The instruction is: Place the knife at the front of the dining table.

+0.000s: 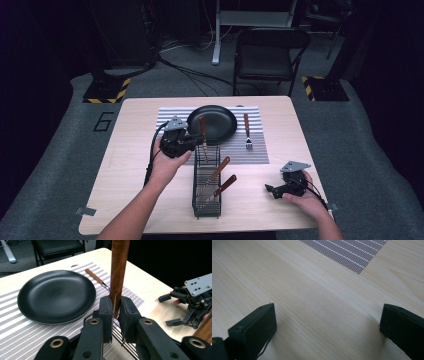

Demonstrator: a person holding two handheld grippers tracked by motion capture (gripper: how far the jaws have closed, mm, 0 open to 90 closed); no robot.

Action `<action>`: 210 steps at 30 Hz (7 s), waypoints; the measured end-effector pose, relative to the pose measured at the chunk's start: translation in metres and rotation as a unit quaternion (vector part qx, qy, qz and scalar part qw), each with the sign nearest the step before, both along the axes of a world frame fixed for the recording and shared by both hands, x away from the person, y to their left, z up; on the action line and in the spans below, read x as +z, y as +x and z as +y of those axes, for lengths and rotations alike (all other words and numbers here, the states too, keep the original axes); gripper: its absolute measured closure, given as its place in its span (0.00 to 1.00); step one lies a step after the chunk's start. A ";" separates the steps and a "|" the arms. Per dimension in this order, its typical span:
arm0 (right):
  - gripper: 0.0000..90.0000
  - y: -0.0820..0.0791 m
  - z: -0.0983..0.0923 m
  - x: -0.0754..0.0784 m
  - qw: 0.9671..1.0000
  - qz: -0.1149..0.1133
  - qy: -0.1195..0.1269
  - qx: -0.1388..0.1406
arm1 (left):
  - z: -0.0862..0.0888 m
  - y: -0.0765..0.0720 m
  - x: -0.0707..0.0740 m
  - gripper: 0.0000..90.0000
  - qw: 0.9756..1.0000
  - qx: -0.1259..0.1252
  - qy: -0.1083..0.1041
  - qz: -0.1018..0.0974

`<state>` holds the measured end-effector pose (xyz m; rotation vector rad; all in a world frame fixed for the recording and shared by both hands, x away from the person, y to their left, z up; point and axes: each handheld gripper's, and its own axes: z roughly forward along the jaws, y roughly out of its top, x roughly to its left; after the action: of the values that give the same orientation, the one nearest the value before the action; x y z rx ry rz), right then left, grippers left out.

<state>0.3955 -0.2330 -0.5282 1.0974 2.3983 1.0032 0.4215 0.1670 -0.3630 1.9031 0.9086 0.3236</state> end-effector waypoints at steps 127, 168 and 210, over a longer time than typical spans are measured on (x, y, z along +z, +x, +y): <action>0.00 0.000 0.000 0.000 1.000 0.000 0.001 0.002 | 0.099 0.108 -0.075 0.90 0.974 0.208 -0.019 0.093; 0.00 0.001 0.000 0.000 1.000 -0.001 -0.001 0.006 | 0.103 0.147 -0.127 0.90 0.946 0.283 -0.067 0.146; 0.00 0.002 0.000 0.000 1.000 -0.001 -0.001 0.007 | 0.104 0.155 -0.150 0.84 0.935 0.314 -0.050 0.156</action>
<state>0.3970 -0.2334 -0.5282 1.0799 2.4083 1.0058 0.5761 0.2705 -0.5128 1.5492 1.7167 0.3432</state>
